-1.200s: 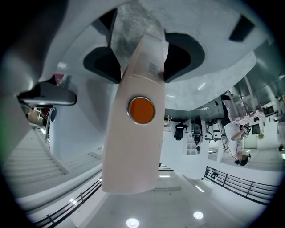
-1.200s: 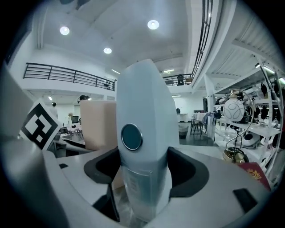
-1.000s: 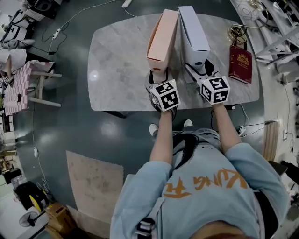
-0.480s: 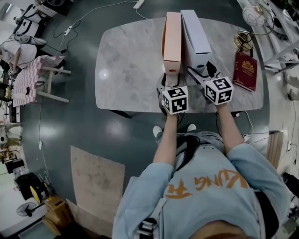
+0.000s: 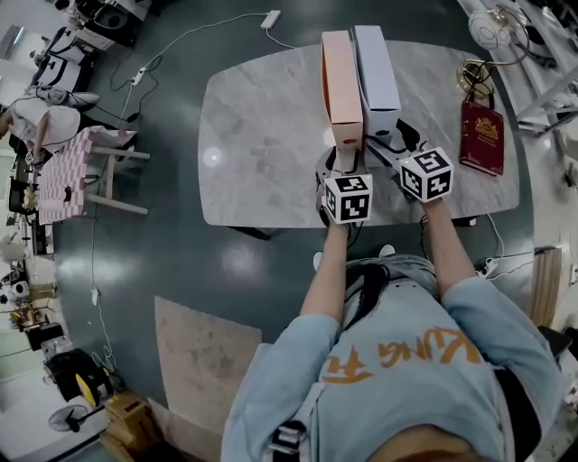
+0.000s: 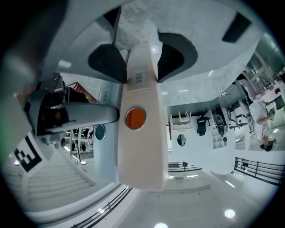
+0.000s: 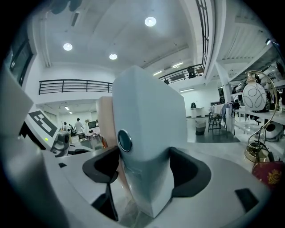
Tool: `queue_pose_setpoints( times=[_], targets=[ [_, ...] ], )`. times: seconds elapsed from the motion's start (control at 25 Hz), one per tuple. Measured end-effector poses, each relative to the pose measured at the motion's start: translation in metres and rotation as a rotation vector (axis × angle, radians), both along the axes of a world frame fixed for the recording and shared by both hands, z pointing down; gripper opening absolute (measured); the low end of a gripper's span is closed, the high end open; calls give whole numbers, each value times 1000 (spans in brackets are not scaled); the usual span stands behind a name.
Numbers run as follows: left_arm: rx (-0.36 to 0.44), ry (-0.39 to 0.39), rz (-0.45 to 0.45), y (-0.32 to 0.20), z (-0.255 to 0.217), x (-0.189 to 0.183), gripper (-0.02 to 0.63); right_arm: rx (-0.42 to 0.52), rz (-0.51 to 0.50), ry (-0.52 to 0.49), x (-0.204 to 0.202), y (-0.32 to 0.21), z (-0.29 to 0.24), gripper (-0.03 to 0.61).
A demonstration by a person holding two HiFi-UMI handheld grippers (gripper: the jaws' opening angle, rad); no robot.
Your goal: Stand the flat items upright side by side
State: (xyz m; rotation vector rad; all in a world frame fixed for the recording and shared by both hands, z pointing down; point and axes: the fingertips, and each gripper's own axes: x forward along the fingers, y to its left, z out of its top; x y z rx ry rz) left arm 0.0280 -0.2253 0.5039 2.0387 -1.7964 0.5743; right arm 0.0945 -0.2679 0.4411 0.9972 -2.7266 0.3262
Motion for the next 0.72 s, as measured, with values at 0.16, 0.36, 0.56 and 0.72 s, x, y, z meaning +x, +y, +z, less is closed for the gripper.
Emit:
queue_pose_setpoints(
  times=[0.16, 0.36, 0.56, 0.72],
  targets=[
    [-5, -7, 33, -7, 2, 0, 230, -6, 31, 49, 1, -1, 9, 360],
    [-3, 7, 78, -7, 1, -2, 227, -4, 79, 72, -1, 2, 12, 362],
    [7, 41, 117, -6, -2, -5, 206, 7, 134, 55, 1, 3, 4, 365],
    [41, 48, 128, -2, -15, -9, 183, 25, 182, 46, 5, 6, -7, 367]
  ],
)
